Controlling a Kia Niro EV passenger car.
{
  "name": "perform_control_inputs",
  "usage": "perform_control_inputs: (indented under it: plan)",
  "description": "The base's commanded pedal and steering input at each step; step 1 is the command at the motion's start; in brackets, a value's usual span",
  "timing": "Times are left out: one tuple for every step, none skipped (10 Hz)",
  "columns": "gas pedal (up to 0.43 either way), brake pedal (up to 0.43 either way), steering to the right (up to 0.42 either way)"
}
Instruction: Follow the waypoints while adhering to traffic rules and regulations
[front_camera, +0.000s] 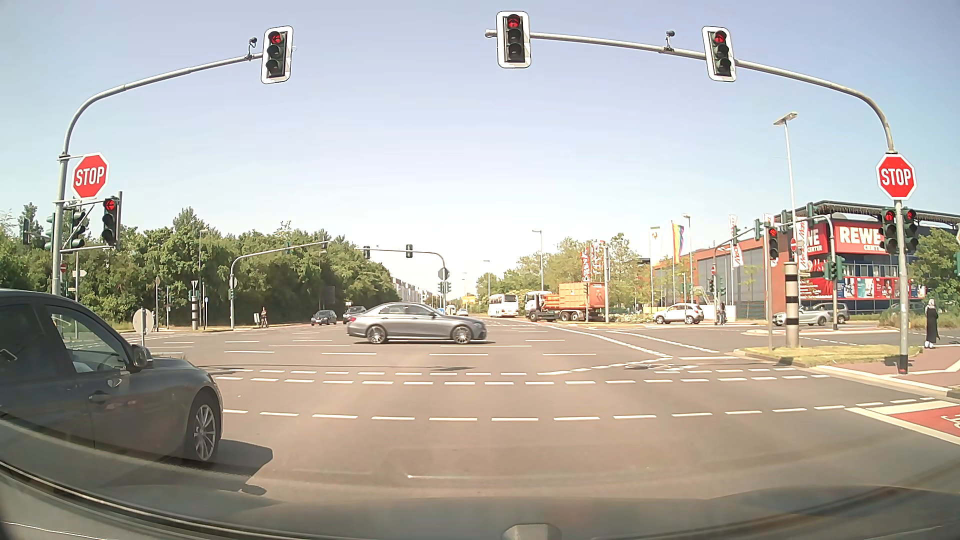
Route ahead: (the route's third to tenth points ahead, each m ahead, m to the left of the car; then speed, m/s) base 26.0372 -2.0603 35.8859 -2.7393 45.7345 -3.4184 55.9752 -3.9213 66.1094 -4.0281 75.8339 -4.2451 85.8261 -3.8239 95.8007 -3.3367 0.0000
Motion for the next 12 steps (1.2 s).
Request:
perform_control_inputs:
  plan:
    - [0.000,0.268,0.008]
    - [0.000,0.268,0.008]
    - [0.000,0.268,0.008]
    - [0.000,0.262,0.008]
    - [0.000,0.268,0.008]
    - [0.000,0.268,0.008]
    - [0.000,0.262,0.008]
    - [0.000,0.262,0.008]
    - [0.000,0.268,0.008]
    - [0.000,0.268,0.008]
    - [0.000,0.268,0.008]
    - [0.000,0.262,0.008]
